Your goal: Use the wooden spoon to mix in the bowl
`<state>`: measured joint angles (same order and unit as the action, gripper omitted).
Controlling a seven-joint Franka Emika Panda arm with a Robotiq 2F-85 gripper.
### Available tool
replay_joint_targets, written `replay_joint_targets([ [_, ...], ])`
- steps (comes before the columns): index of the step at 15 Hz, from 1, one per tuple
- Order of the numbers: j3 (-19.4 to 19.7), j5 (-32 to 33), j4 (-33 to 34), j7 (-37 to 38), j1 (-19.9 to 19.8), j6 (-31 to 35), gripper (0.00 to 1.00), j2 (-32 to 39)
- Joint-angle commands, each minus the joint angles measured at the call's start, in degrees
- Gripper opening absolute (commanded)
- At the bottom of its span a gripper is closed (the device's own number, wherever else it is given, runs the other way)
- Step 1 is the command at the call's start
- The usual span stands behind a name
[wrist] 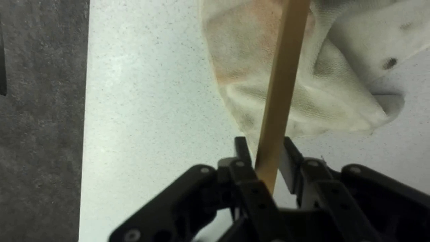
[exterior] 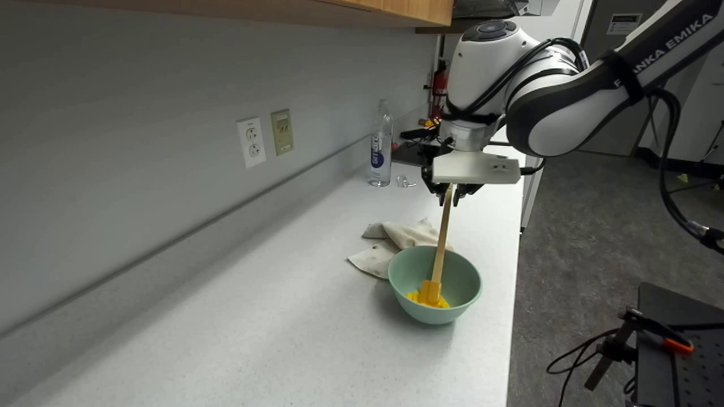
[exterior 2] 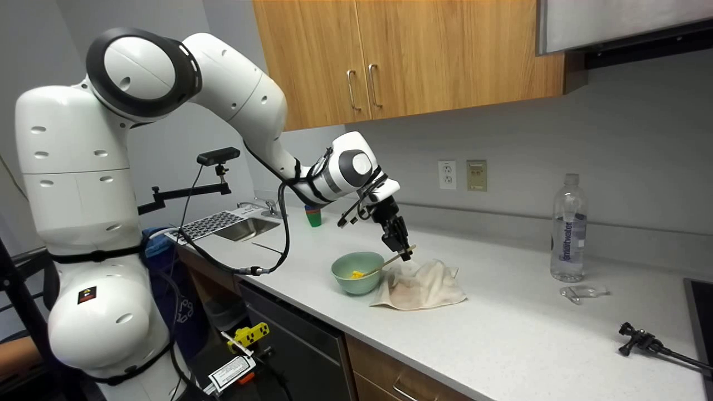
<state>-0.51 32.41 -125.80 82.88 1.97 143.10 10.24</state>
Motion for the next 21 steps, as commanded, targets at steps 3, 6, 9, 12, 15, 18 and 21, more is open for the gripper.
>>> replay_joint_targets([
  [3, 1.5, 0.8, -2.7, -0.4, 1.4, 2.4, 0.04, -3.5],
  [6, 1.1, 1.7, -4.9, 0.6, 1.7, 4.0, 0.04, -6.4],
  [9, 0.5, 2.7, -7.3, 1.5, 1.8, 6.2, 0.04, -9.8],
  [12, -0.8, 5.9, -10.5, 2.8, 1.7, 8.3, 0.04, -14.3],
  [15, -2.6, 18.8, -13.1, 8.5, 1.6, 8.4, 0.04, -19.4],
  [18, -5.1, 28.3, -15.0, 14.2, 1.6, 7.7, 0.04, -23.2],
  [21, -7.2, 31.7, -16.5, 17.8, 1.6, 7.9, 0.04, -25.0],
])
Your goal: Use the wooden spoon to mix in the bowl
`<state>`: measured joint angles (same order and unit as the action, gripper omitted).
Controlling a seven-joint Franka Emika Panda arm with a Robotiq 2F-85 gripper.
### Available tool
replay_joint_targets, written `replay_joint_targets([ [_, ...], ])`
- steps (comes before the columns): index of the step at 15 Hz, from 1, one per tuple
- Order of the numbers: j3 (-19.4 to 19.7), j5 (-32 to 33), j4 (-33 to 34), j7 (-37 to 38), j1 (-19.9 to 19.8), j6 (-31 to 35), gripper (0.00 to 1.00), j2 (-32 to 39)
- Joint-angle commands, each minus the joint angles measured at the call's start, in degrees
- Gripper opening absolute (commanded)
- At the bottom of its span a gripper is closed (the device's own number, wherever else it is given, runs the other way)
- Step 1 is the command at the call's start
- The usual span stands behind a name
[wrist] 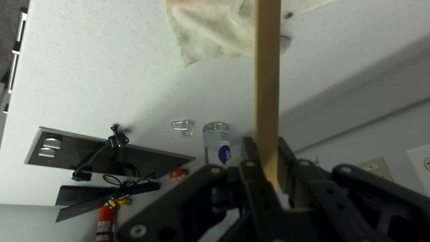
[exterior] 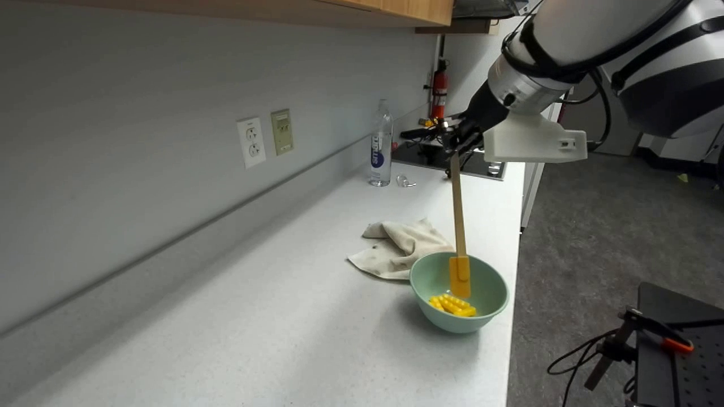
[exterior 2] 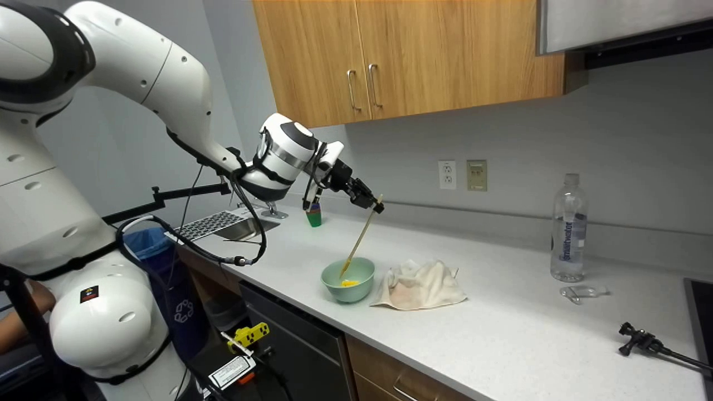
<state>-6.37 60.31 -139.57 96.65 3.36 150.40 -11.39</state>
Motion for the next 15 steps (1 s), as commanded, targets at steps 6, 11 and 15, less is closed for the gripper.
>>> replay_joint_targets([
  [6, -2.3, 4.5, -2.9, 5.3, -0.4, 1.6, 0.04, -1.5],
  [11, -2.7, 8.3, -2.9, 7.1, -0.7, 1.0, 0.04, 1.5],
  [15, -2.7, 13.0, -1.5, 11.1, -0.7, 0.8, 0.04, 4.7],
])
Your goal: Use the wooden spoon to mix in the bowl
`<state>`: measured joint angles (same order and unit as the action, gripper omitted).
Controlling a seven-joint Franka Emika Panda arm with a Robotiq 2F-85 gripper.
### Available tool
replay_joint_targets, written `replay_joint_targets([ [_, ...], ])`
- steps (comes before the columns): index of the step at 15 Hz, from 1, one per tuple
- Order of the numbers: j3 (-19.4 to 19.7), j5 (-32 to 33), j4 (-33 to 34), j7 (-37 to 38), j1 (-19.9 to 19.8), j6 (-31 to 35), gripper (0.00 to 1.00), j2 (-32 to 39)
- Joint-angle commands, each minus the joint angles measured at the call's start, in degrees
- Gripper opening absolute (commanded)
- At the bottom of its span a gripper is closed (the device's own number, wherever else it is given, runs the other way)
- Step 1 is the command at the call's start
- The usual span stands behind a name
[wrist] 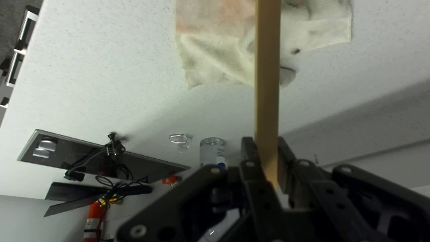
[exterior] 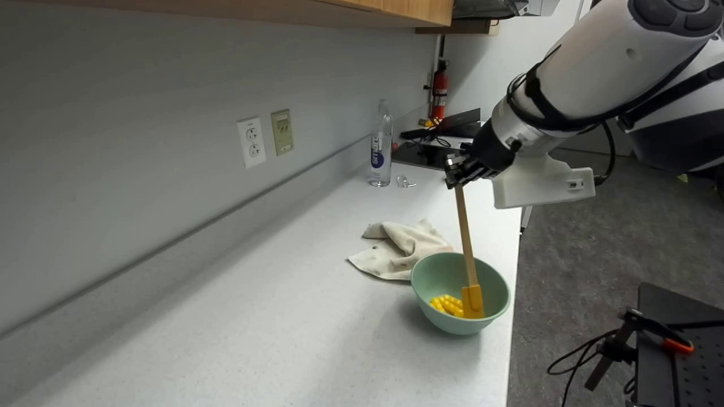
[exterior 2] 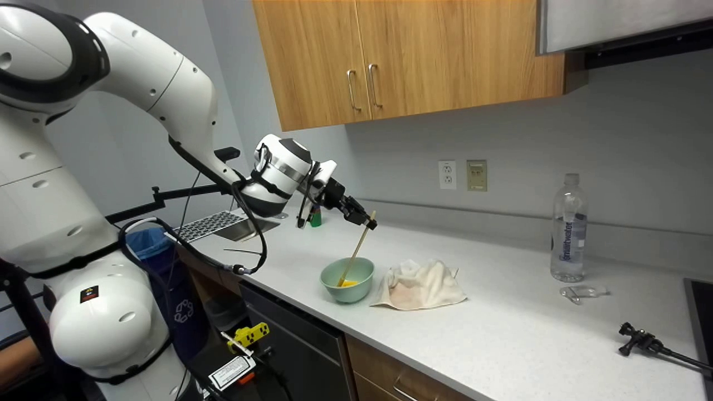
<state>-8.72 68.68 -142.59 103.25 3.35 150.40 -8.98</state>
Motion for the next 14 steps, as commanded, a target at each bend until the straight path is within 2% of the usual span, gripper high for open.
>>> replay_joint_targets([
  [1, -0.4, 6.0, 1.9, 5.7, -0.6, 0.6, 0.04, 2.9],
  [9, -0.5, 20.0, 6.8, 18.7, 0.1, -1.5, 0.04, 5.9],
  [12, -0.3, 21.2, 6.8, 18.8, 0.1, -1.7, 0.04, 5.2],
  [14, 0.0, 18.4, 6.2, 15.4, 0.0, 0.4, 0.04, 4.4],
])
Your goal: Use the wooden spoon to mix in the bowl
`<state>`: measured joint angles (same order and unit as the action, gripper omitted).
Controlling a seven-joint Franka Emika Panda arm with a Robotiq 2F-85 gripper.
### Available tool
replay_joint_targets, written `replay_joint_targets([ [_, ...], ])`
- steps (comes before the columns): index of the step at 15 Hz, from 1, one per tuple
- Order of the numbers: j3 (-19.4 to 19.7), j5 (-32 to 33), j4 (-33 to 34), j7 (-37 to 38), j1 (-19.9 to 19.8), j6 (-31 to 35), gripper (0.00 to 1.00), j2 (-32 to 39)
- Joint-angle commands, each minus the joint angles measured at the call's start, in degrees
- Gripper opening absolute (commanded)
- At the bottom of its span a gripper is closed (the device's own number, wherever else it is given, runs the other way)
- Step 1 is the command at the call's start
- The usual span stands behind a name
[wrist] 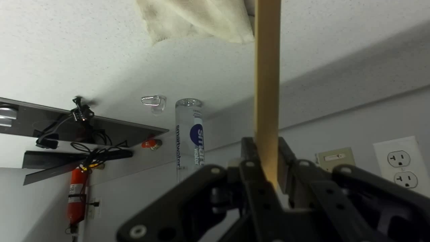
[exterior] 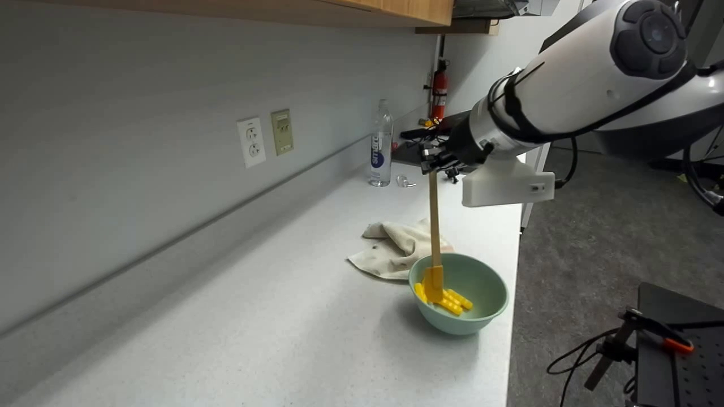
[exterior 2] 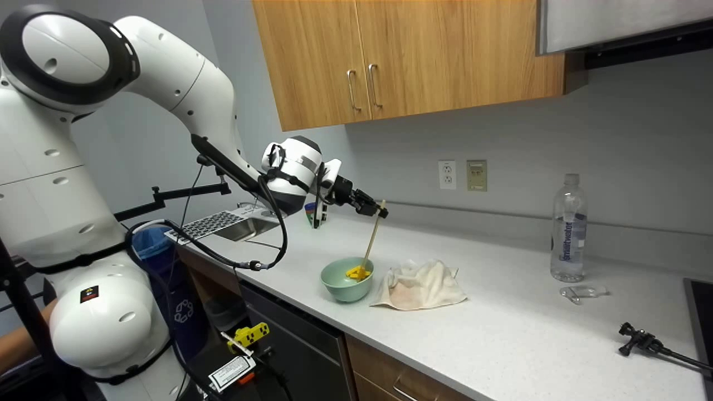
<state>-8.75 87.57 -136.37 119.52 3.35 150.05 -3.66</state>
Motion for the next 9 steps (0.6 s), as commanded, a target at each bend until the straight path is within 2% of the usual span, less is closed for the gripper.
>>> replay_joint_targets([
  [1, 0.3, -1.9, -0.3, -2.5, -0.1, 1.8, 0.04, -1.2],
  [3, 0.4, -4.3, -1.1, -5.2, -0.1, 2.1, 0.04, -2.2],
  [4, 1.5, -6.9, -1.5, -8.1, 1.0, 1.8, 0.04, -2.7],
  [9, 1.7, -19.0, -3.2, -21.6, 1.2, 1.5, 0.04, -5.0],
])
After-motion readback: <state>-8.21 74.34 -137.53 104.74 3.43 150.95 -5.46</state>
